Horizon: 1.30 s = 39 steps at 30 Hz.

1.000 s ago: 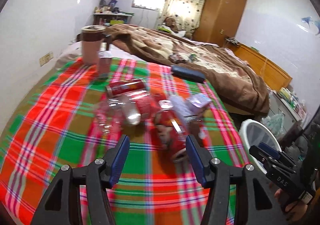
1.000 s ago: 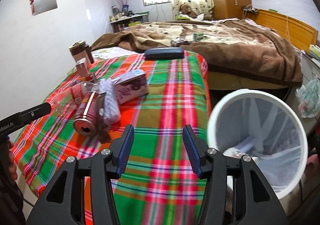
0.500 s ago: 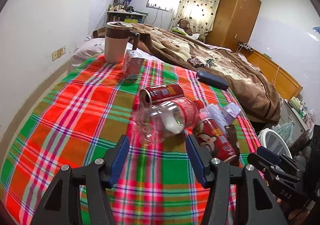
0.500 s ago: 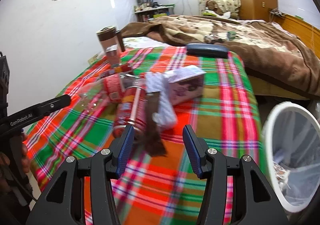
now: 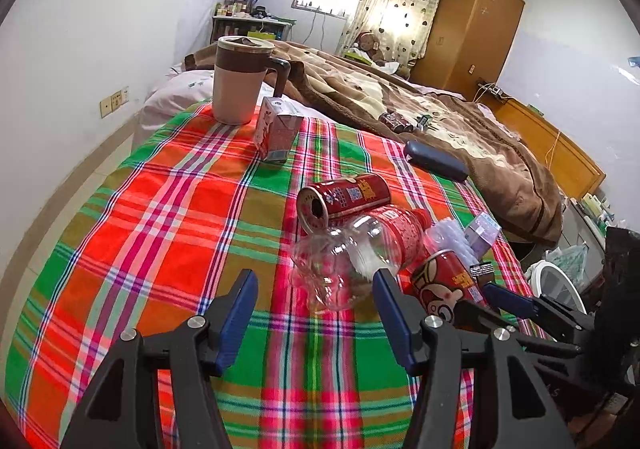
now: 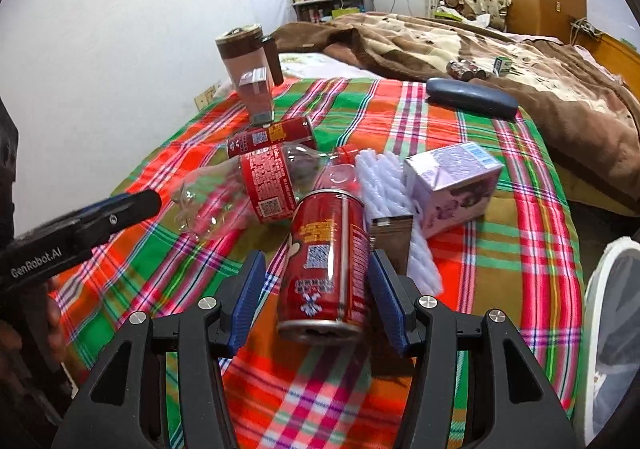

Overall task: Collect trash
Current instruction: 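Grasp the red cartoon can with the right tool while the left grasps the plastic bottle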

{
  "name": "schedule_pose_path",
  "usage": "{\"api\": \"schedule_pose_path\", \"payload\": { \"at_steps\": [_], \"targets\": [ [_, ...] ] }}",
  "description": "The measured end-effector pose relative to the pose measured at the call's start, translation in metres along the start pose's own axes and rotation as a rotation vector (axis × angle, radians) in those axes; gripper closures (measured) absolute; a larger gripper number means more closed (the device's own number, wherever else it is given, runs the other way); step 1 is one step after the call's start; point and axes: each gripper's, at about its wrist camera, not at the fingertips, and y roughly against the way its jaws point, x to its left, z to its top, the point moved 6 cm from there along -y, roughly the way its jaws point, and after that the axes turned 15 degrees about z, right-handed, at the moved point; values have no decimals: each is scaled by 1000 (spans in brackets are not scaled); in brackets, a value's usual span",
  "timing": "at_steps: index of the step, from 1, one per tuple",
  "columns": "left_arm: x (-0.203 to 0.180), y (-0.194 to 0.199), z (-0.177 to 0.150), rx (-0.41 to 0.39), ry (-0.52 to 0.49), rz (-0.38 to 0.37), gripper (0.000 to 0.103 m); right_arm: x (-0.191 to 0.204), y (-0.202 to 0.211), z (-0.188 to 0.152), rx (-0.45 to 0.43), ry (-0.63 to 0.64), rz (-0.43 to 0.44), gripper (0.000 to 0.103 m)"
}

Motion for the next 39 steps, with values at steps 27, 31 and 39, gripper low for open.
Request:
{"api": "schedule_pose_path", "payload": {
  "at_steps": [27, 31, 39],
  "targets": [
    [-51, -42, 22, 56, -236, -97, 39, -13, 4, -15, 10, -27, -70, 48],
    [-64, -53, 20, 110, -267, -140, 39, -17, 8, -17, 8, -46, -65, 48],
    [-85, -57, 14, 130, -337, -146, 39, -24, 13, -21, -1, -68, -51, 48]
  ]
}}
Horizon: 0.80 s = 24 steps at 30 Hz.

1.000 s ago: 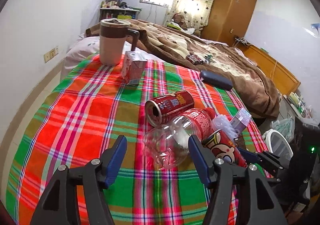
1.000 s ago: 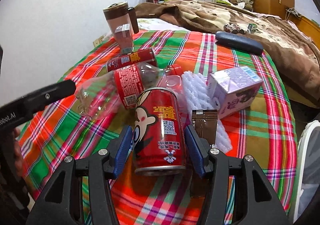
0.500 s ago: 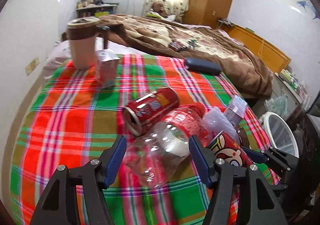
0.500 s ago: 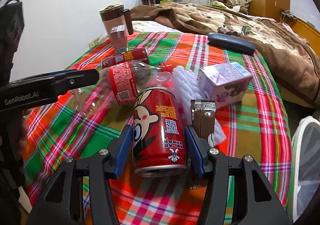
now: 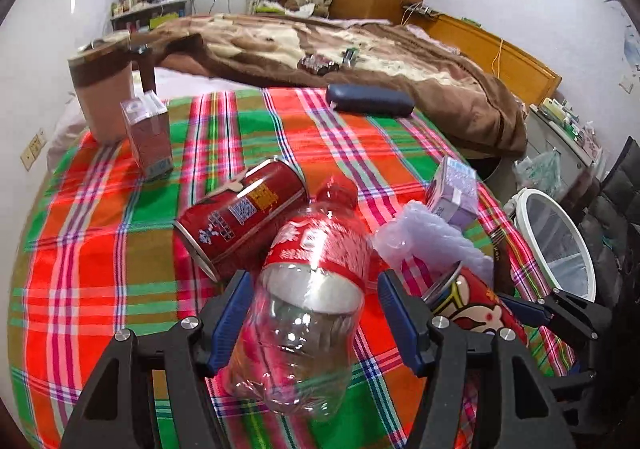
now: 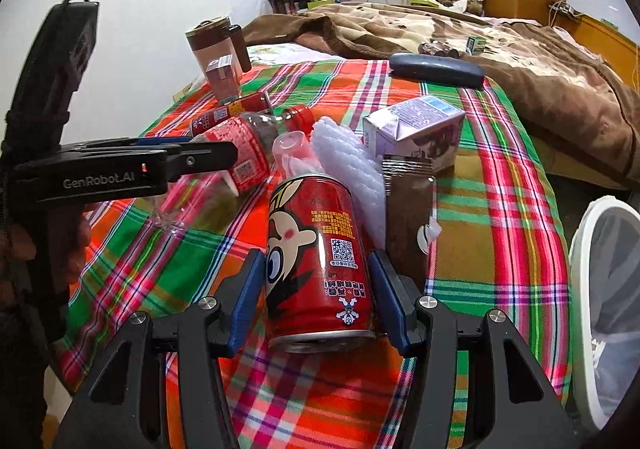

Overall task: Collect trash
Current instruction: 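Grasp the red cartoon can with the right tool while the left grasps the plastic bottle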

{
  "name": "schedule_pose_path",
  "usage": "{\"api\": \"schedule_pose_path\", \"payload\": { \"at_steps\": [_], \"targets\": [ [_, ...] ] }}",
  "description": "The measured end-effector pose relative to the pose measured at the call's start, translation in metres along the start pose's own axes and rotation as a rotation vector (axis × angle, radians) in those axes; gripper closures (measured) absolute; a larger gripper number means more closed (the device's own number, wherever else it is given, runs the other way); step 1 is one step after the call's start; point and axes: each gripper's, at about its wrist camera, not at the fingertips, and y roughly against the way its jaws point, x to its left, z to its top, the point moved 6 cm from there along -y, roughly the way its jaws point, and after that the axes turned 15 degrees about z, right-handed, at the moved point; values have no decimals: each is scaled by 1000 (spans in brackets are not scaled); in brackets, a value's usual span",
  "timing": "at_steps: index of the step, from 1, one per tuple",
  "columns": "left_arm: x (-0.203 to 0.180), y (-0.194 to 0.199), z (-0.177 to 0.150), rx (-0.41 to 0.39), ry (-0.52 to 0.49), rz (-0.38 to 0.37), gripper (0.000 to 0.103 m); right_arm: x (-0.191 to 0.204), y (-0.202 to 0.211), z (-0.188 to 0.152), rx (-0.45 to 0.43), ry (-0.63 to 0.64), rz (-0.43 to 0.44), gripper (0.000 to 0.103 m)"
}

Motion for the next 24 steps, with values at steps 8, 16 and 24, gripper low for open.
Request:
{"api": "schedule_pose_path", "payload": {
  "at_steps": [8, 16, 24],
  "targets": [
    [-6, -16, 0, 51, -12, 26, 39, -6, 3, -1, -7, -15, 9, 48],
    [-9, -27, 2, 75, 3, 52, 39, -7, 3, -2, -10, -16, 22, 48],
    [-11, -24, 1, 61, 18, 64, 39, -9, 5, -4, -16, -23, 33, 48]
  ]
}}
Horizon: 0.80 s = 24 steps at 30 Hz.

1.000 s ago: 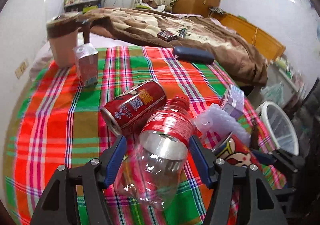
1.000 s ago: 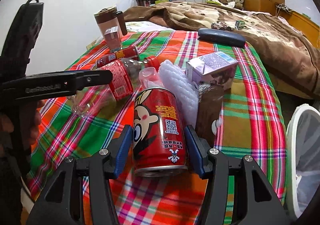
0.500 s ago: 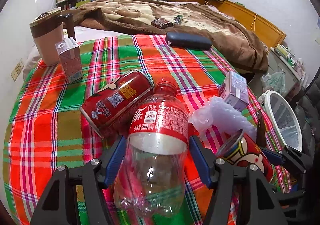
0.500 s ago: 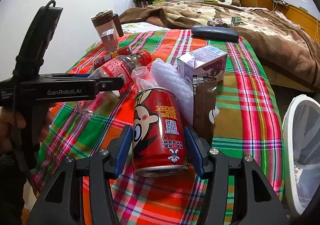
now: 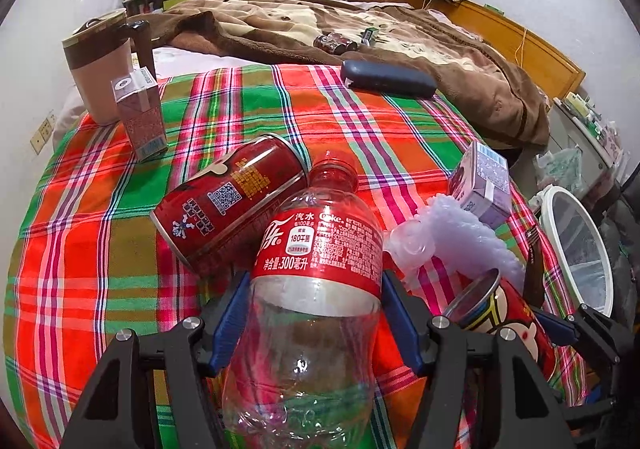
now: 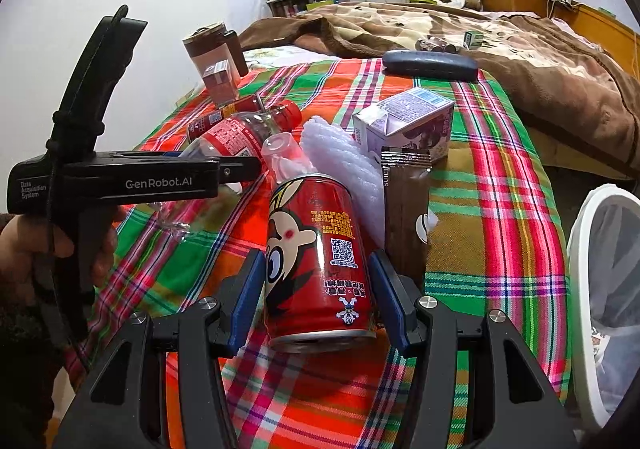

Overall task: Collect trash
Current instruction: 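Grasp the red cartoon can with the right tool while the left grasps the plastic bottle, then carry the cartoon can and clear Coke bottle over the white wastebasket with both tools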

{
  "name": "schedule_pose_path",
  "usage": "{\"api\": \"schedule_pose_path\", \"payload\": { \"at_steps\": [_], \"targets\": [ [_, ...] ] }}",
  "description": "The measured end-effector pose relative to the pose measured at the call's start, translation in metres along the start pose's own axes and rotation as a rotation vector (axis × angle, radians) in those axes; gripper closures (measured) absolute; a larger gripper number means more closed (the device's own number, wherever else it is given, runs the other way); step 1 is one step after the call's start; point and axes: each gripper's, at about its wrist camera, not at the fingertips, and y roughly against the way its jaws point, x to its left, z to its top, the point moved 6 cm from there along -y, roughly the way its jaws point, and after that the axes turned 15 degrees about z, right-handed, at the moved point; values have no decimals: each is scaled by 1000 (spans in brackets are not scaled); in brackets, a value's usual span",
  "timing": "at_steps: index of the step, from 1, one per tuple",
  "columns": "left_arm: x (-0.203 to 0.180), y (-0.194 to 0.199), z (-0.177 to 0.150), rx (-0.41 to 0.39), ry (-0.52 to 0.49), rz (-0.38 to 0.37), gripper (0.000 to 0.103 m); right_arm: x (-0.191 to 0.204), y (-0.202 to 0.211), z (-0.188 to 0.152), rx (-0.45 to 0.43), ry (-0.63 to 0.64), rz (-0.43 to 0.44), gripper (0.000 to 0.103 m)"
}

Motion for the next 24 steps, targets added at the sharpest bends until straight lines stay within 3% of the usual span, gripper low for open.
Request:
{"api": "schedule_pose_path", "payload": {
  "at_steps": [24],
  "targets": [
    [5, 74, -40, -119, 108, -18, 39, 14, 22, -6, -52, 21, 21, 48]
  ]
}}
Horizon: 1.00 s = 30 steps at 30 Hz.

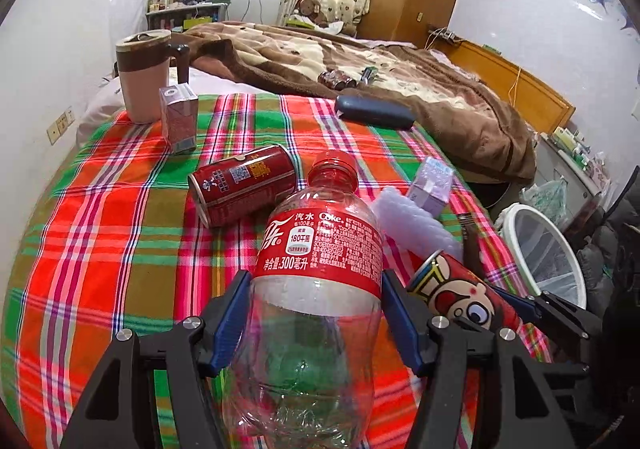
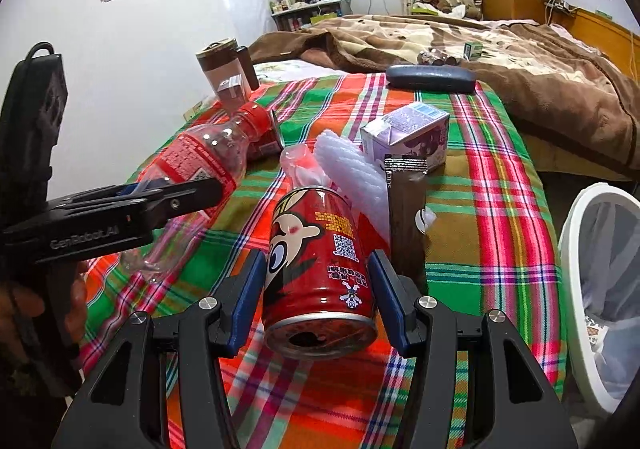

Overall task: Collect trash
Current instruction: 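Carry the cartoon can and clear Coke bottle over the white wastebasket with both tools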

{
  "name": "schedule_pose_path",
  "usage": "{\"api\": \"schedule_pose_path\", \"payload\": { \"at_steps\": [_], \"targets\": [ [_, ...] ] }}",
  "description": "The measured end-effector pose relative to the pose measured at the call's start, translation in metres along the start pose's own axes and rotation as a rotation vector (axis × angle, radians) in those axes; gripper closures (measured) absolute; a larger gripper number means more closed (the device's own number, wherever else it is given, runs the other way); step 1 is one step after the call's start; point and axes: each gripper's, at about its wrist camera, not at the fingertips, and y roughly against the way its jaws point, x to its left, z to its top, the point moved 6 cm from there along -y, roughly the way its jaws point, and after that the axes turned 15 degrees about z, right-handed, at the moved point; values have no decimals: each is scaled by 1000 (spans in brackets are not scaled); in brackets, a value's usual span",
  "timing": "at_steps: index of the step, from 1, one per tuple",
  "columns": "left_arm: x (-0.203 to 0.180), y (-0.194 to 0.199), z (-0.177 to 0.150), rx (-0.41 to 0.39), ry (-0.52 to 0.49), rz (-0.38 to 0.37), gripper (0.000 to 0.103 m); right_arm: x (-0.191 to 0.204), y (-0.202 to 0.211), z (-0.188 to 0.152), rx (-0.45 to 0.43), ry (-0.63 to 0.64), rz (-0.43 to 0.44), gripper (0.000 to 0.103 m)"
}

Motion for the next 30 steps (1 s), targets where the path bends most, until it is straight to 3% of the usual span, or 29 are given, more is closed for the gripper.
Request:
{"api": "schedule_pose_path", "payload": {
  "at_steps": [10, 18, 30],
  "targets": [
    [-5, 26, -13, -25, 17, -12, 39, 0, 16, -7, -19, 12, 2, 49],
    [-15, 44, -14, -52, 0, -11, 39, -10, 42, -3, -88, -7, -23, 49],
    [-69, 74, -9, -117, -71, -66, 39, -38, 89, -3, -188, -44, -96, 49]
  ]
}}
